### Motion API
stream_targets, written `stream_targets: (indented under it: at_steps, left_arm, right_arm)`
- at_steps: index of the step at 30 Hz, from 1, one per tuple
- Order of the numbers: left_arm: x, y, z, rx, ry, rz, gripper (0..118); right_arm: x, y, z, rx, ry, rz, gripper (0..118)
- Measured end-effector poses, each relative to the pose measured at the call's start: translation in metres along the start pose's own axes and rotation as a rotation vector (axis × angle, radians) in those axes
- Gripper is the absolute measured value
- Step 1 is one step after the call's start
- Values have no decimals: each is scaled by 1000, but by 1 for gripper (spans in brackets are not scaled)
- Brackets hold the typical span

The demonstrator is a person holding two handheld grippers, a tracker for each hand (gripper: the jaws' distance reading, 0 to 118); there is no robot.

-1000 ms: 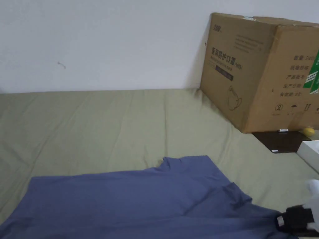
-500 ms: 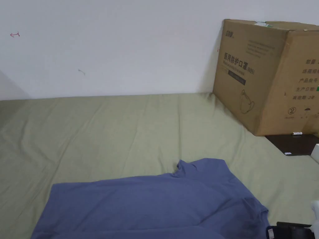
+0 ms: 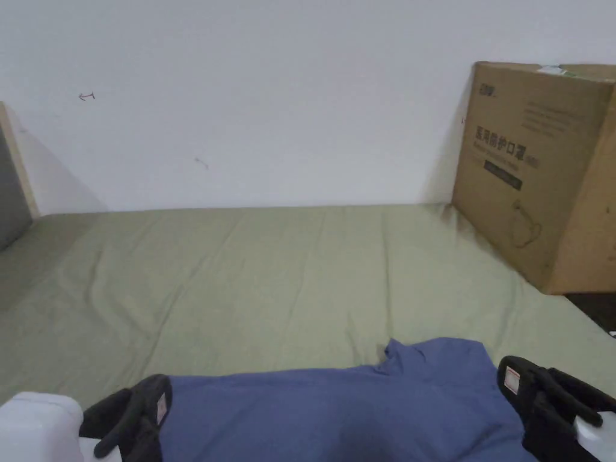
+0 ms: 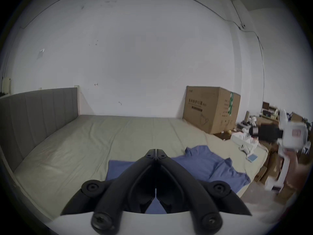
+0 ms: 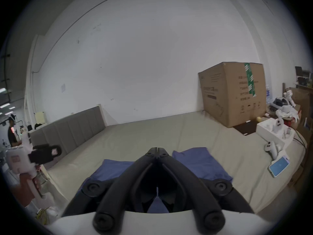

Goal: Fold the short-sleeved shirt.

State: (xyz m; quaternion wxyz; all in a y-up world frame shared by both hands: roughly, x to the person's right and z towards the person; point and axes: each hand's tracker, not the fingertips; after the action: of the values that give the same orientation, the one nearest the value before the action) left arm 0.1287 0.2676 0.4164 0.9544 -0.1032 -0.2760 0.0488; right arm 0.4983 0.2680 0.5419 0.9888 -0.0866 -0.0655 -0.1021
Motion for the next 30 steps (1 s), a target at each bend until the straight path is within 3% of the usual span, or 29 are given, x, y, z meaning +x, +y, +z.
stream_targets:
  at_steps: [3, 8, 12, 13, 15, 16, 21, 25, 27, 28, 29, 30]
  left_arm:
    - [-45, 34, -48, -120, -3, 114, 0]
    - [-135, 37, -190, -765, -93, 338, 0]
    - [-167, 13, -261, -823, 57, 208, 13]
    - [-168, 8, -269, -805, 81, 202, 41]
    - [-181, -10, -293, -791, 107, 212, 118]
    - [-186, -12, -298, -743, 111, 212, 114]
    - [-203, -53, -333, -844, 173, 212, 114]
    - [-198, -84, -350, -894, 121, 71, 114]
    - [-185, -95, -357, -962, 150, -101, 113]
    - [-180, -95, -356, -946, 149, -123, 111]
    - [-180, -92, -351, -919, 165, -82, 106]
    - [-177, -88, -347, -880, 180, -61, 88]
  right_arm:
    - [-4, -1, -7, -31, -5, 50, 0]
    - [8, -11, -29, -103, -11, 73, 0]
    - [13, -27, -54, -168, 0, 83, 0]
    - [14, -29, -59, -176, 5, 83, 0]
    - [18, -34, -70, -209, 11, 80, 0]
    - [19, -36, -74, -222, 7, 81, 0]
    - [31, -48, -92, -281, -12, 58, 0]
    - [40, -57, -102, -307, -41, 51, 0]
    - [43, -61, -105, -321, -57, 55, 0]
    - [44, -62, -105, -326, -58, 52, 0]
    - [46, -64, -106, -331, -57, 45, 0]
    - [46, -65, -106, -335, -57, 39, 0]
